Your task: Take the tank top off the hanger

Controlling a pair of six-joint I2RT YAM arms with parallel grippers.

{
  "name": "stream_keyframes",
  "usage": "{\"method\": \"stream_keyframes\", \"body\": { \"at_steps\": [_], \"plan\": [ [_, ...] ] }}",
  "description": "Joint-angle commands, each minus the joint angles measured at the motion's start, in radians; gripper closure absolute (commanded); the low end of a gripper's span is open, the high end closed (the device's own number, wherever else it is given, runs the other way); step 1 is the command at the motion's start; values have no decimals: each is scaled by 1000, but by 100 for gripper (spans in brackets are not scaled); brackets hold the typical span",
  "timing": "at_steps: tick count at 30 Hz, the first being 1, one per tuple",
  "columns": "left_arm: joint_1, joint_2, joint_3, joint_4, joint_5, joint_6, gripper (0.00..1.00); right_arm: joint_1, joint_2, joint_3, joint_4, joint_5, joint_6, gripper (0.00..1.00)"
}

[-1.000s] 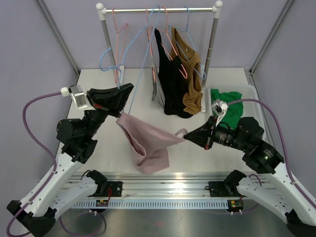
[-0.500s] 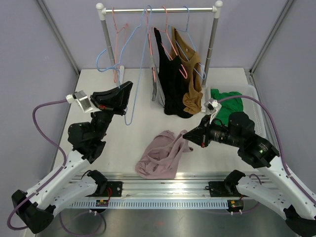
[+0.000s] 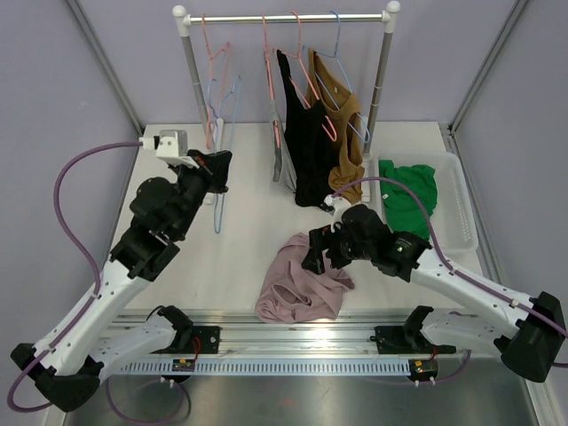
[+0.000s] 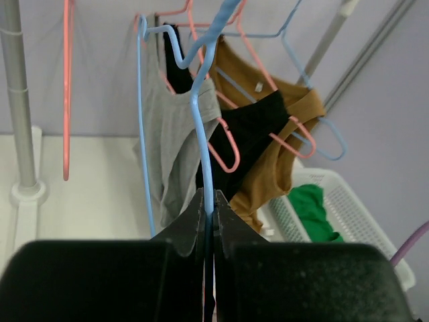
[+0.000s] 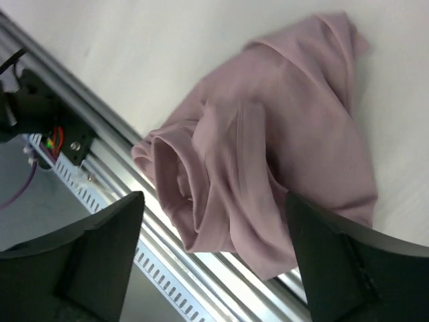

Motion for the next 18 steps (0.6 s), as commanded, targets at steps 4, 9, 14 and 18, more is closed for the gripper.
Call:
{"method": "stream_keyframes", "body": {
  "at_steps": [4, 9, 14, 18],
  "plan": [
    [4, 184, 232, -206, -126, -27, 100, 8, -63, 5, 9, 213, 9, 0],
    [64, 290, 377, -235, -39, -91, 100, 8, -111, 9, -12, 237, 1, 1],
    [173, 450, 572, -261, 82, -102, 100, 8, -157, -17, -3, 214, -7, 0],
    [223, 615, 781, -319, 137, -93, 100, 9, -212, -47, 18, 226, 9, 0]
  ]
}}
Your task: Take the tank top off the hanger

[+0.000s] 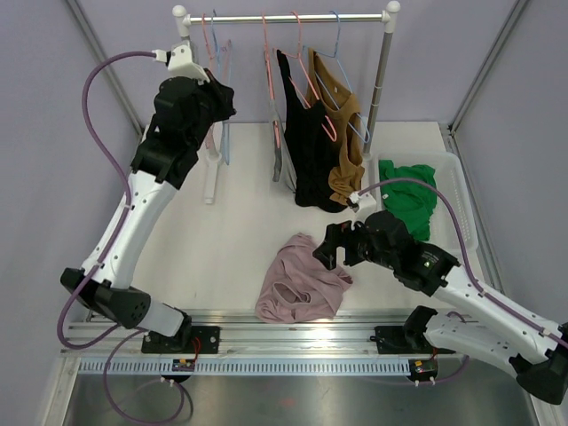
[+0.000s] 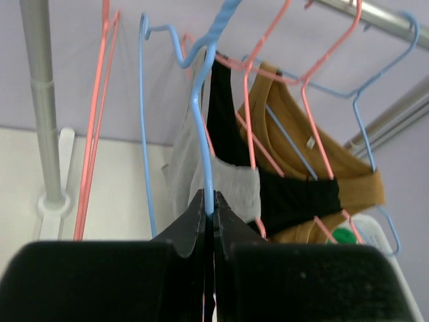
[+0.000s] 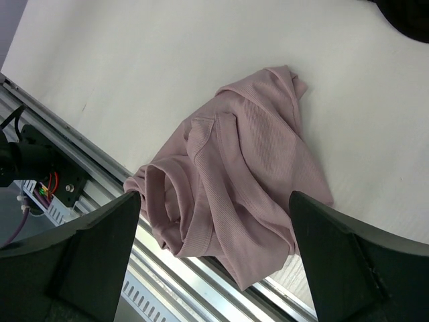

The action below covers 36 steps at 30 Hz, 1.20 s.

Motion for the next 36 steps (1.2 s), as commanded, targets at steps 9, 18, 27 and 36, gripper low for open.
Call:
{"method": "stream_keyframes", "body": {
  "at_steps": [9, 18, 27, 36],
  "plan": [
    [131, 332, 352, 50, 190, -8, 100, 6, -108, -7, -14, -3, -6, 1],
    [168, 426, 374, 50, 256, -23, 100, 6, -118, -70, 18, -40, -14, 1],
    [168, 293, 283, 55, 296, -40, 47, 9, 140, 10, 5, -92, -57, 1],
    [160, 37, 175, -98, 339, -8, 1, 164, 494, 88, 32, 65, -50, 0]
  ]
}}
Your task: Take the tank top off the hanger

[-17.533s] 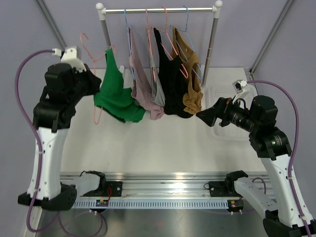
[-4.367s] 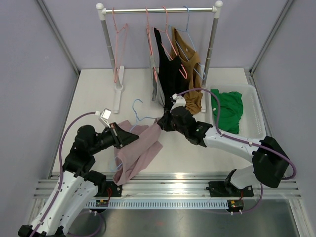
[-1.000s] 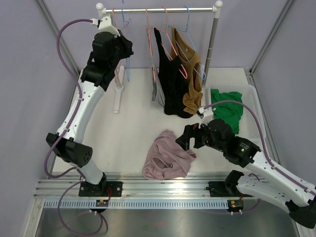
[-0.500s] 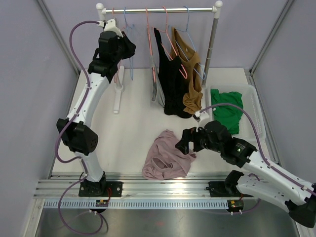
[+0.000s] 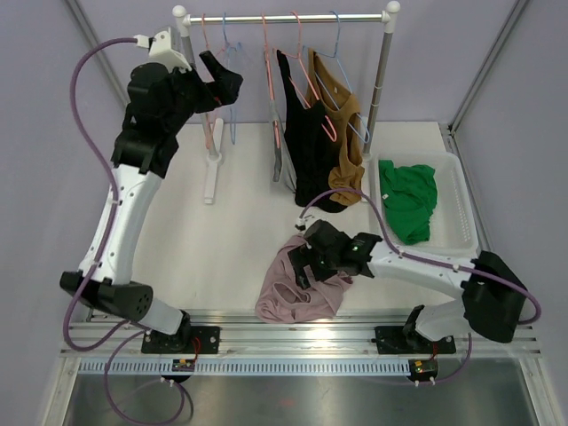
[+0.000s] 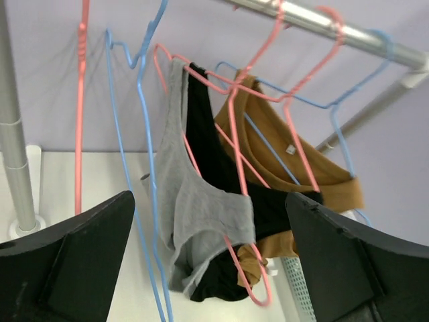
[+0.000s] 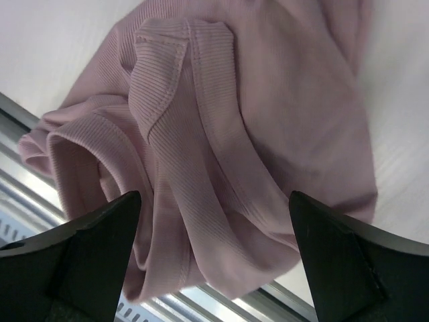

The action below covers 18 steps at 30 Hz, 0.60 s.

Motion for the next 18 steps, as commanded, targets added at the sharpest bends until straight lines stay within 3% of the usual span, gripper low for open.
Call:
{"method": "stream_keyframes", "body": {
  "at_steps": [1, 9, 10, 11, 12, 13, 15, 16, 17, 18],
  "plan": [
    [-4, -143, -69, -47, 31, 18, 1, 76, 124, 84, 23, 94, -16, 1],
    [-18, -488, -347, -81, -31, 23, 1, 141, 371, 136, 20, 235, -3, 4],
    [-18, -514, -389, -92, -44, 24, 1, 139, 401, 138, 22, 258, 1, 10],
    [-18, -545, -408, -116, -68, 30, 1, 141, 409, 138, 23, 259, 4, 37],
    [-18, -569, -422, -136, -91, 32, 1, 139, 412, 139, 28, 262, 4, 56],
    [-18, -624, -442, -151, -111, 36, 1, 139, 399, 135, 41, 273, 7, 68],
    [-18, -680, -512, -175, -140, 47, 1, 139, 342, 128, 49, 285, 16, 88],
    [-18, -742, -535, -182, -150, 47, 1, 141, 318, 125, 46, 314, 15, 90],
    [-18, -769, -592, -187, -154, 49, 1, 141, 290, 125, 40, 331, 18, 99],
    [-18, -799, -618, -187, -153, 53, 1, 139, 234, 131, 16, 351, 13, 100]
  ]
}}
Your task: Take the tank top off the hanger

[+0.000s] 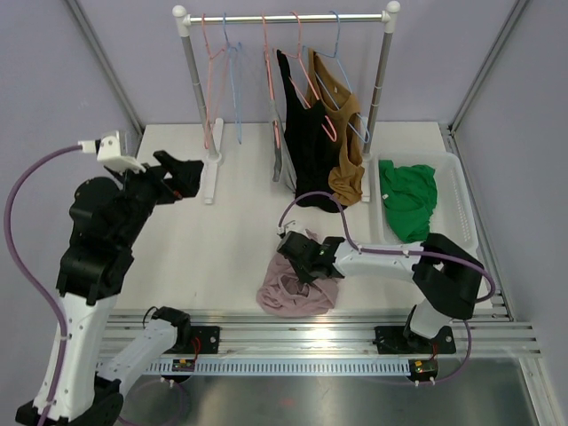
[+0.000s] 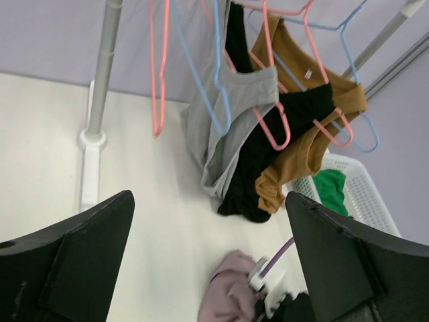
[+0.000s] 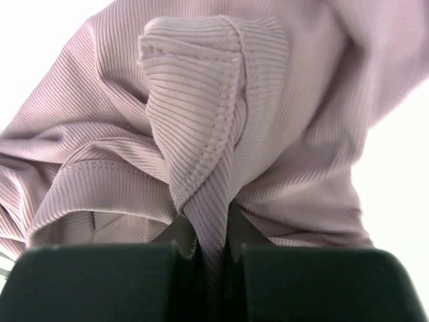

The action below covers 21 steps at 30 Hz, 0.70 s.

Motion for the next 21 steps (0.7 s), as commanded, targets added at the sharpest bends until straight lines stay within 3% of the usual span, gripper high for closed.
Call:
{"method": "stream_keyframes", "body": {
  "at_steps": [1, 7, 15, 21],
  "plan": [
    [-3, -104, -88, -23, -48, 29, 1, 0, -136, 11, -41, 167, -2, 100],
    [-3, -221, -236, -28, 4, 87, 1, -59, -315, 107, -234, 309, -27, 100],
    [-3, -291, -320, -55, -71, 93, 1, -231, -492, 297, -441, 435, -77, 100],
    [-3, -311, -352, -65, -120, 111, 1, -431, -480, 492, -558, 511, -160, 100]
  ]
}}
